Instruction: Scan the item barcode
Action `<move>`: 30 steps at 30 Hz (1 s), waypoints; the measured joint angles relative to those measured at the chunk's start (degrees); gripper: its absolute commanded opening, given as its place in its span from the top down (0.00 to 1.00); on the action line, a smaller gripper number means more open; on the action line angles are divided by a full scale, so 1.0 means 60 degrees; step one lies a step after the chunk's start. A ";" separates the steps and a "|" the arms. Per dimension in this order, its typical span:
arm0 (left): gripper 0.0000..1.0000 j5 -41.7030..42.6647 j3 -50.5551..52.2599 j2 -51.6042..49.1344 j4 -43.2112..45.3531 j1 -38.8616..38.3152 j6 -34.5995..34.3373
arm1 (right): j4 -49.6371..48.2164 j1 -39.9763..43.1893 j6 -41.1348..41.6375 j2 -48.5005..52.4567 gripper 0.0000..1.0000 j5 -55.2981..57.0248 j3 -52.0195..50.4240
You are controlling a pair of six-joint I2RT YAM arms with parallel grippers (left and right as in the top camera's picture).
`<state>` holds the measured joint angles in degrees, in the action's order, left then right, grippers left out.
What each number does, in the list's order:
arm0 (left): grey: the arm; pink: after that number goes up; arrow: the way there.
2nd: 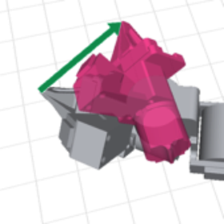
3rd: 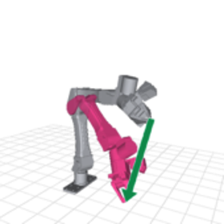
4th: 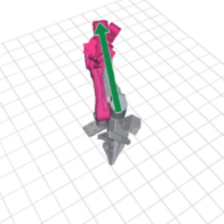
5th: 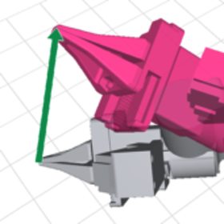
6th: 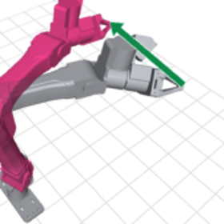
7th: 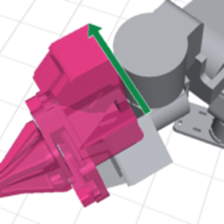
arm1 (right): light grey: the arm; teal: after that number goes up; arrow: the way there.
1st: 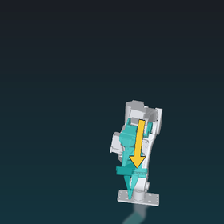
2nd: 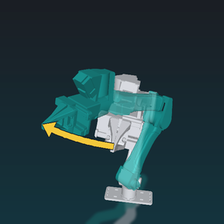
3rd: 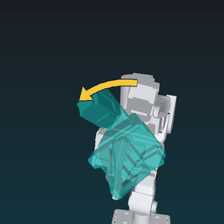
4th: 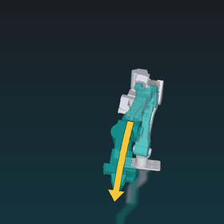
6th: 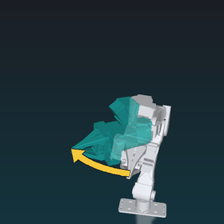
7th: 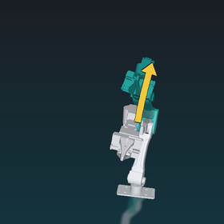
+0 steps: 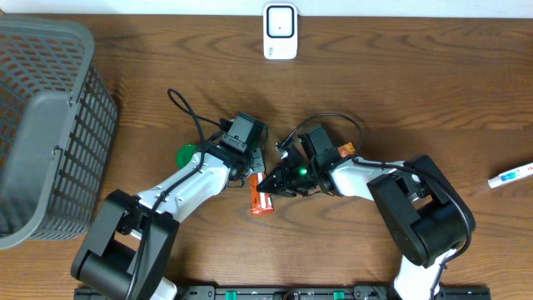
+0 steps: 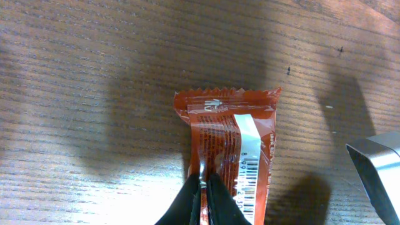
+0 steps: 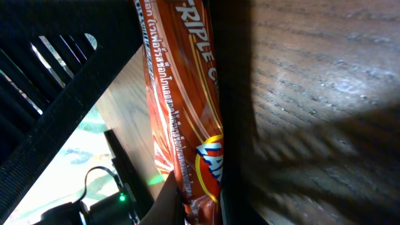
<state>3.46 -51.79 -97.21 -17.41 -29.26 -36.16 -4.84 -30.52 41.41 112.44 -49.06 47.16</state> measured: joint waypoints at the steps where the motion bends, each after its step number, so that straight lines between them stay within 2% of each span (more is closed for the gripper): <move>1: 0.93 0.0000 0.0000 0.0000 0.0000 0.0000 0.0000 | -0.0004 0.0000 -0.0011 0.0000 0.99 0.0000 0.0000; 7: 0.93 -0.0004 0.0000 0.0000 -0.0015 0.0000 0.0000 | -0.0004 0.0004 -0.0328 0.0004 0.99 -0.0025 0.0000; 15: 0.92 -0.0040 0.0000 0.0004 -0.0055 0.0004 0.0004 | 0.0127 0.0171 -0.1468 0.0073 0.99 -0.0306 0.0011; 23: 0.83 -0.0076 0.0149 0.0433 -0.0266 -0.0004 0.0503 | 0.0601 0.0667 -0.2878 0.0084 0.99 -0.0787 -0.0015; 28: 0.54 -0.0102 0.0219 0.1577 -0.0288 -0.0004 0.1031 | 0.1206 0.0874 -0.3570 -0.0215 0.99 -0.0641 -0.0109; 30: 0.35 -0.0120 0.0215 0.2146 -0.0284 -0.0004 0.1246 | 0.1472 0.0903 -0.3734 -0.0470 0.99 -0.0393 -0.0175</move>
<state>2.74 -50.50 -84.33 -19.11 -29.28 -28.69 3.99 -25.10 19.00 109.62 -51.42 46.11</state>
